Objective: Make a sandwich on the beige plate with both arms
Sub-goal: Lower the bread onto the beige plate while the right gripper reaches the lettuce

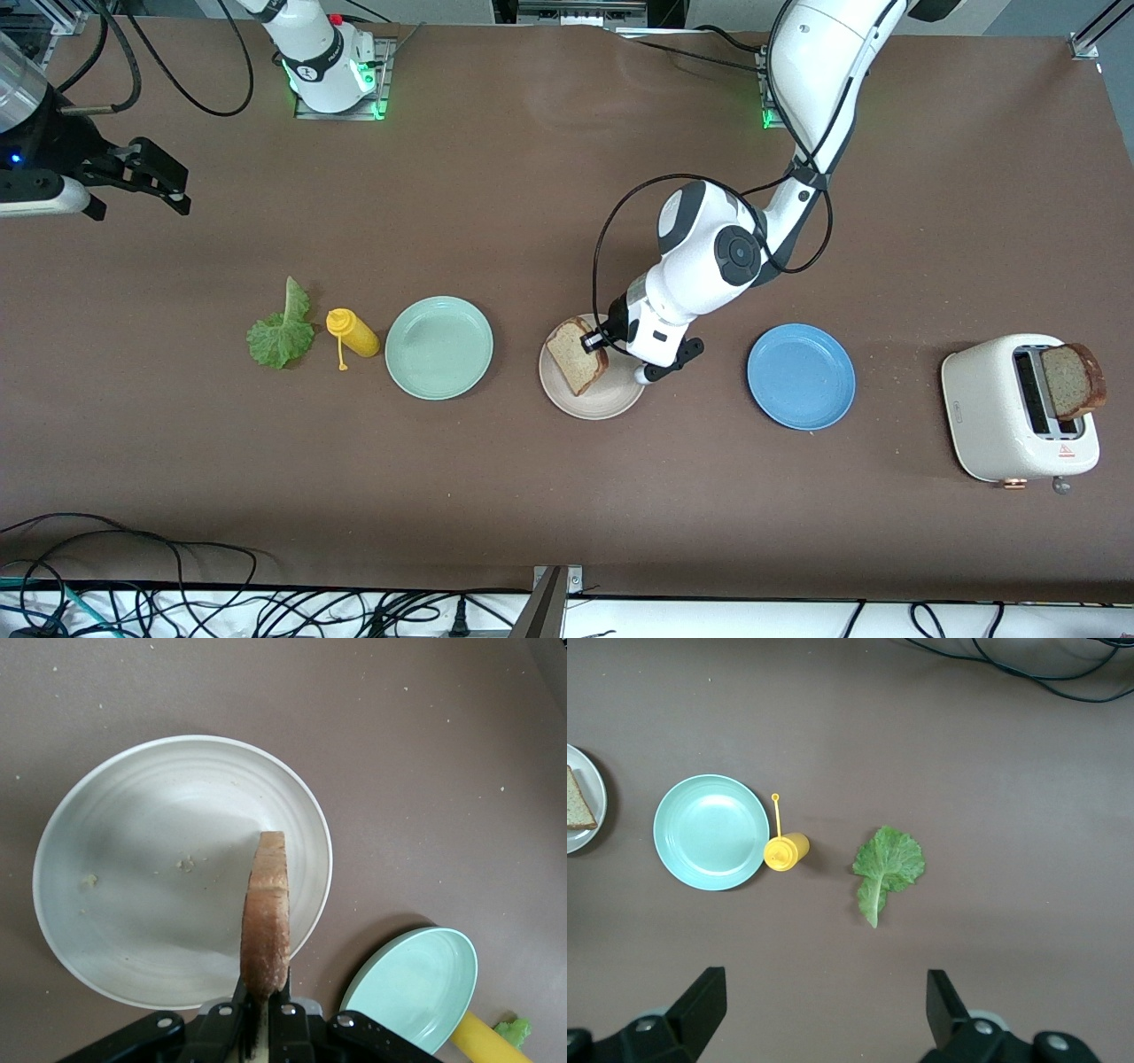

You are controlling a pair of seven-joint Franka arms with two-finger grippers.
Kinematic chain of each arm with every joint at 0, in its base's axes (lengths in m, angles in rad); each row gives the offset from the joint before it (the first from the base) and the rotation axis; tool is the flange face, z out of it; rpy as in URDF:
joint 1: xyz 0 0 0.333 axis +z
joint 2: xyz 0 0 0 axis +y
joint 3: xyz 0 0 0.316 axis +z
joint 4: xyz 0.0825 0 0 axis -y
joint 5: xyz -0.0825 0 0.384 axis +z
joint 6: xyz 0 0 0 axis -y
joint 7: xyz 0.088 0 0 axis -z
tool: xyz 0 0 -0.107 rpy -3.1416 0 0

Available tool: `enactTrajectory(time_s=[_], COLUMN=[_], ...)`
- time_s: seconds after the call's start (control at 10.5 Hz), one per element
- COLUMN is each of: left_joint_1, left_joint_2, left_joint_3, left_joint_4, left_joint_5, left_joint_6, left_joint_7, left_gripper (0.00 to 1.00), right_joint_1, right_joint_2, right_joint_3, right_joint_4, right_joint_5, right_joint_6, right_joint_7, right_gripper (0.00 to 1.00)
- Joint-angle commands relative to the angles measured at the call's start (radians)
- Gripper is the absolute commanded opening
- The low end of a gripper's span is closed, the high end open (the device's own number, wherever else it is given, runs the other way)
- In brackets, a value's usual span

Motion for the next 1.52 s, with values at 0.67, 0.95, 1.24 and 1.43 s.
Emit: enactTrajectory(time_s=[0.67, 0.95, 1.24, 1.43], left_joint_1=[0.008, 0.022, 0.04, 0.084], left_joint_2=[0.001, 0.001, -0.004, -0.033], left_joint_3=[0.02, 0.018, 0.02, 0.02], left_joint_4=[-0.005, -0.003, 0.0, 0.015], left_joint_5=[0.012, 0.103, 0.132, 0.19], left_joint_6=[-0.104, -0.177, -0.225, -0.295], left_joint_7=[0.043, 0.043, 0.045, 0.046], left_gripper=[0.87, 0.93, 0.97, 1.0], right_joint_1=[-0.001, -0.004, -0.005, -0.005], right_joint_2=[0.013, 0.014, 0.014, 0.016], right_joint_3=[-0.002, -0.03, -0.089, -0.096], right_joint_4=[-0.003, -0.089, -0.263, -0.394], right_joint_5=[0.003, 0.0, -0.009, -0.009], right_joint_6=[-0.096, -0.09, 0.037, 0.164], right_joint_7=[0.07, 0.066, 0.066, 0.079], right_gripper=[1.0, 1.0, 1.0, 1.0])
